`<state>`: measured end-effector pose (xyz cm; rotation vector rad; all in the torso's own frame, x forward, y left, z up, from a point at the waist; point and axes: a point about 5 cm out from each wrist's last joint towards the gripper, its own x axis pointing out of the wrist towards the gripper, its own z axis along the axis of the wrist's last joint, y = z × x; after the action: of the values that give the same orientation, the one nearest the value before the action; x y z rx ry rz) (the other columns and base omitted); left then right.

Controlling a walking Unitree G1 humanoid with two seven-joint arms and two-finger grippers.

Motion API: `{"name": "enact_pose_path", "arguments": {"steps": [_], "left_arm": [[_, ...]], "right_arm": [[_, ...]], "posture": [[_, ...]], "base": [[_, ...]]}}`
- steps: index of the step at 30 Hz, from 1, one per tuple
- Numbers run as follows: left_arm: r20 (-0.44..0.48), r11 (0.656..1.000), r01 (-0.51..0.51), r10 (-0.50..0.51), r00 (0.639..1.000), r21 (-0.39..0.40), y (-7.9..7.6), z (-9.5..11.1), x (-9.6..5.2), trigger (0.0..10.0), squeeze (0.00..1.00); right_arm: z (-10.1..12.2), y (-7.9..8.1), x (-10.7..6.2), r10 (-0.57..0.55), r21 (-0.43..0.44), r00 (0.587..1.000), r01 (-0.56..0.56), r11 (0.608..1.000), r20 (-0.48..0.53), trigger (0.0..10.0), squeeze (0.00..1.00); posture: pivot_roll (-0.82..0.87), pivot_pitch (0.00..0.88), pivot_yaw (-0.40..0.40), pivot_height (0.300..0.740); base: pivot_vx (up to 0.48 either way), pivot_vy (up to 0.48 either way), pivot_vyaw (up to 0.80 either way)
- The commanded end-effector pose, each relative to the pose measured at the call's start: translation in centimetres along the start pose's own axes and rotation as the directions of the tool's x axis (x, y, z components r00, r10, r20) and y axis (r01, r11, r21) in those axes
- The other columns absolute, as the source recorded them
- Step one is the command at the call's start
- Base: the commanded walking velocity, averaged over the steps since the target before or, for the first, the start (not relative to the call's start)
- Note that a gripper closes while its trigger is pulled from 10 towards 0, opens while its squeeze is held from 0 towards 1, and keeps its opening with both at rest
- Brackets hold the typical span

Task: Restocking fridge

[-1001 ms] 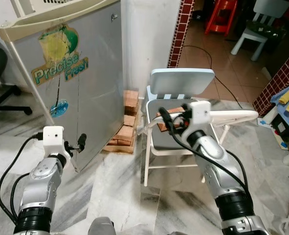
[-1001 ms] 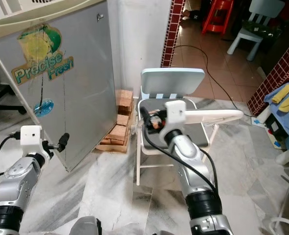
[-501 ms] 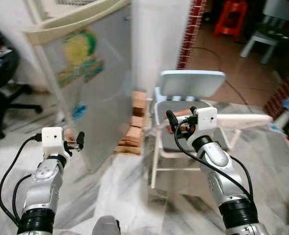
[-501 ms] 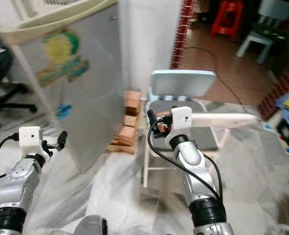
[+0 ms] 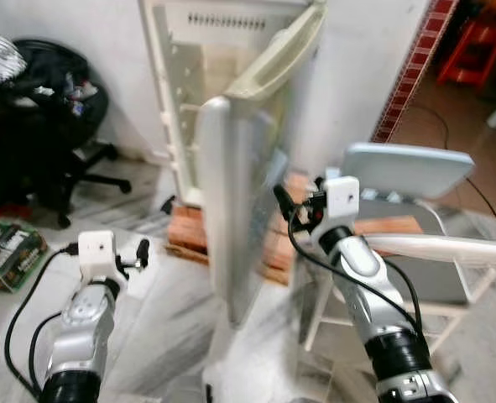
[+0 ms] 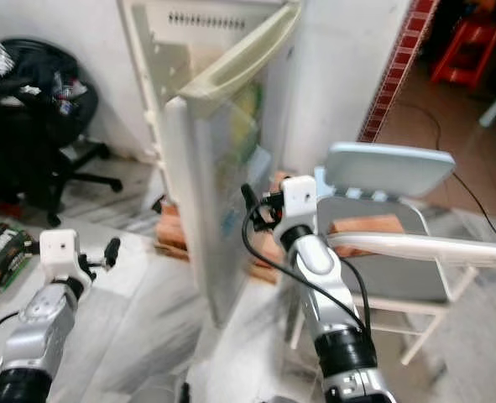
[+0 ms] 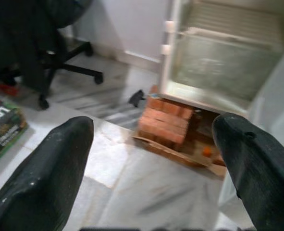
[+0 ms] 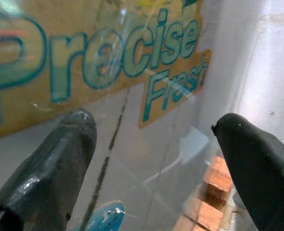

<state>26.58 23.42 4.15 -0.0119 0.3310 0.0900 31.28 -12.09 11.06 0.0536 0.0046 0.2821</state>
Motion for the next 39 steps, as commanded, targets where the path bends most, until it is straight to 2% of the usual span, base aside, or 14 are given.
{"name": "enact_pose_path", "arguments": {"steps": [1,8,13,16,29,33,35,39], "left_arm": [[-0.001,1.000,0.004,-0.004,1.000,0.005,-0.3,0.1,0.1,10.0,0.00],[-0.007,1.000,0.009,-0.008,1.000,0.009,-0.3,-0.1,0.2,10.0,0.00],[-0.019,1.000,0.018,-0.017,1.000,0.020,-0.4,-0.2,0.1,10.0,0.00],[-0.021,1.000,0.015,-0.014,1.000,0.021,-0.4,-0.2,0.1,10.0,0.00],[-0.023,0.999,0.026,-0.025,0.999,0.021,-0.6,-0.4,0.1,10.0,0.00],[0.002,1.000,0.022,-0.022,1.000,0.017,-0.4,0.0,0.2,10.0,0.00],[0.016,0.999,0.035,-0.035,0.999,0.019,-0.4,0.2,0.1,10.0,0.00],[0.019,0.999,0.032,-0.032,0.999,0.014,-0.3,0.1,0.0,10.0,0.00]], "right_arm": [[0.7,1.2,0.8,0.048,-0.011,0.999,-0.048,0.999,0.019,10.0,0.00],[1.0,1.3,1.6,0.045,-0.002,0.998,-0.045,0.999,0.034,10.0,0.00],[1.3,2.8,2.8,0.067,-0.004,0.997,-0.067,0.998,0.040,10.0,0.00],[1.5,3.0,3.0,0.072,-0.004,0.996,-0.072,0.997,0.049,10.0,0.00],[0.0,1.3,1.8,0.017,0.002,1.000,-0.017,1.000,0.021,10.0,0.00],[0.3,1.8,1.6,0.071,0.028,0.996,-0.073,0.997,0.056,10.0,0.00],[0.3,2.2,1.6,0.090,0.000,0.994,-0.090,0.996,0.058,10.0,0.00],[0.3,2.4,1.7,0.093,0.011,0.994,-0.094,0.996,0.058,10.0,0.00]], "posture": [[0.10,0.000,-0.022,0.740],[0.10,0.000,-0.020,0.740],[0.11,0.000,-0.018,0.740],[0.12,0.000,-0.019,0.740],[0.10,0.000,-0.011,0.740],[0.10,0.000,-0.009,0.740],[0.10,0.000,-0.011,0.740],[0.11,0.000,-0.013,0.740]], "base": [[0.000,0.000,0.00],[0.000,0.000,0.00],[0.000,0.000,0.00],[0.000,0.000,0.00],[0.000,0.000,0.00],[0.000,0.000,0.00],[0.131,0.000,0.70],[0.367,0.000,0.69]]}}
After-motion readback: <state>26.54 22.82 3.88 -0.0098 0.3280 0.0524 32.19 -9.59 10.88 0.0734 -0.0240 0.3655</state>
